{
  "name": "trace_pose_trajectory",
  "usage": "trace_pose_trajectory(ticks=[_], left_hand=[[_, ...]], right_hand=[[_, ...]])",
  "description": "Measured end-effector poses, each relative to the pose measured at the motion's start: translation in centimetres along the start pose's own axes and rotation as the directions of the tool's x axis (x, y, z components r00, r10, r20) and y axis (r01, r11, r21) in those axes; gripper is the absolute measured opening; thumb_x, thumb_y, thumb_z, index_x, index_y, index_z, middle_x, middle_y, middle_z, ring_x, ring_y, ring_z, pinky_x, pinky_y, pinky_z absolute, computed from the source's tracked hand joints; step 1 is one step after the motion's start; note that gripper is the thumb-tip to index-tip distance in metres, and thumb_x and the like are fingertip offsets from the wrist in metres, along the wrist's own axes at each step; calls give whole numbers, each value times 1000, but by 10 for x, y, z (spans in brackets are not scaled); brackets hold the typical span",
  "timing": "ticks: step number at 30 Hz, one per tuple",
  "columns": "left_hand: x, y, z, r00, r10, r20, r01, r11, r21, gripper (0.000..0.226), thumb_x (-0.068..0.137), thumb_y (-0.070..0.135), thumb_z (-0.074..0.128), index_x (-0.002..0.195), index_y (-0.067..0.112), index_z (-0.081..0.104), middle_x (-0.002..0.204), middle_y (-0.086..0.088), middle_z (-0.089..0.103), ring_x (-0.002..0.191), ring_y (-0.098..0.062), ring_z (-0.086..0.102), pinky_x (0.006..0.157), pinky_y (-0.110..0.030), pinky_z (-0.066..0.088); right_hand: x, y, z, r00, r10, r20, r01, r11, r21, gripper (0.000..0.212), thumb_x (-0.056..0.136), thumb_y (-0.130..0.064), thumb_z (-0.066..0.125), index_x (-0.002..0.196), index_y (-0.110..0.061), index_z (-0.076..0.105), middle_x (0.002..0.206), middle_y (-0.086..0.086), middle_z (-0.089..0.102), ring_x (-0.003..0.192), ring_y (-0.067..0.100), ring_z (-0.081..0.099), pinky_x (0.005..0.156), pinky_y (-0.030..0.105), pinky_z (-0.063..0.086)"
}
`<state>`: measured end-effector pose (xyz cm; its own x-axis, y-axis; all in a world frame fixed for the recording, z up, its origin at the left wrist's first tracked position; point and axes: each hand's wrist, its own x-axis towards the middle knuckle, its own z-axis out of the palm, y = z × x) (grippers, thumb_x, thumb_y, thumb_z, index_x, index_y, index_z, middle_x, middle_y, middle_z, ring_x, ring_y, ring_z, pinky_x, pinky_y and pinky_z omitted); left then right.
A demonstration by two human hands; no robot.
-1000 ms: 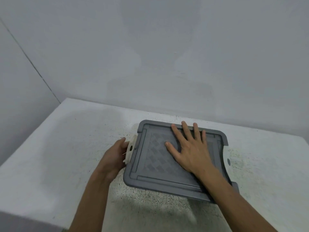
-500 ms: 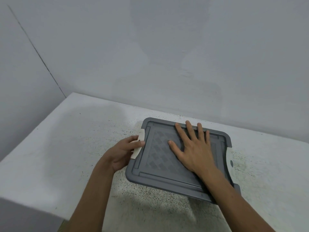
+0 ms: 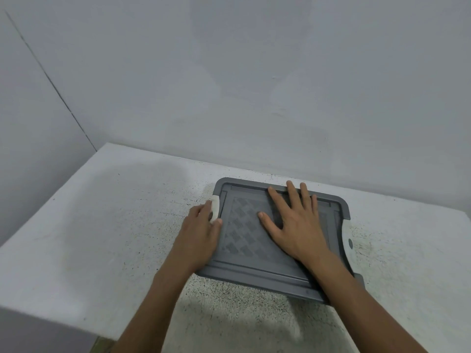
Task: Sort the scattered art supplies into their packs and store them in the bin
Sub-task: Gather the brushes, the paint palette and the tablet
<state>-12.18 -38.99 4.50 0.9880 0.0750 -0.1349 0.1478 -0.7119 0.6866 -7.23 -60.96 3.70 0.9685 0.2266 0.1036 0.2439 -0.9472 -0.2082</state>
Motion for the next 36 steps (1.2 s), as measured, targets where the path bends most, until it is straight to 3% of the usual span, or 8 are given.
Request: trace_pose_trajectory(ticks=[3,5,7,10,13,17,27,36], left_hand=[[-13,11,13,992,92,84,-116,933,340,81,93,69,17,157,25,-9,163,1,-20,150,-20,-14,121,-42,5],[-19,19,17,979,160,122,-200,855,479,90,81,83,-1,154,31,-14,158,0,-33,144,-20,-34,120,-44,-11],[-20,24,23,957,219,190,-288,796,533,91,75,85,-11,151,35,-18,157,1,-36,141,-20,-40,119,-47,-16],[-20,26,31,930,273,248,-367,752,548,89,78,84,-10,153,37,-16,160,1,-29,144,-20,-34,119,-50,-15],[-18,22,33,927,284,245,-374,745,553,86,79,84,-9,152,39,-18,160,1,-29,144,-20,-34,118,-51,-18],[-15,17,38,924,317,215,-382,757,529,83,83,85,-5,153,42,-13,160,4,-27,145,-18,-32,117,-49,-18],[61,45,47,902,378,208,-429,730,532,85,84,83,0,156,38,-3,164,1,-16,149,-19,-21,119,-50,-14],[140,72,56,884,441,155,-453,726,517,89,83,81,2,155,32,23,165,-2,11,152,-23,4,120,-52,-7]], right_hand=[[-8,4,-7,999,36,33,-37,999,28,80,84,-77,16,152,-36,26,164,9,6,150,32,-6,121,51,-1],[-21,7,-11,997,51,50,-51,999,-2,82,82,-79,15,151,-36,28,164,8,6,150,33,-3,119,52,1],[-39,11,-15,997,67,31,-65,997,-51,81,84,-80,19,149,-34,36,162,11,18,149,38,8,119,56,9],[-69,17,-22,992,120,-24,-122,981,-148,78,88,-79,23,143,-29,48,152,15,40,142,44,29,112,64,27],[-97,15,-22,974,222,-36,-225,963,-150,79,87,-82,21,141,-32,50,150,15,43,140,45,34,109,65,30],[-113,14,-12,952,303,-29,-305,949,-75,77,87,-84,18,146,-40,41,156,9,34,147,37,22,109,64,31],[-53,40,-15,937,331,-114,-338,940,-53,72,90,-73,21,146,-33,43,155,12,36,146,39,22,109,58,32],[25,78,-22,943,313,-116,-324,942,-91,64,89,-66,25,143,-34,42,153,7,35,144,37,20,107,51,34]])
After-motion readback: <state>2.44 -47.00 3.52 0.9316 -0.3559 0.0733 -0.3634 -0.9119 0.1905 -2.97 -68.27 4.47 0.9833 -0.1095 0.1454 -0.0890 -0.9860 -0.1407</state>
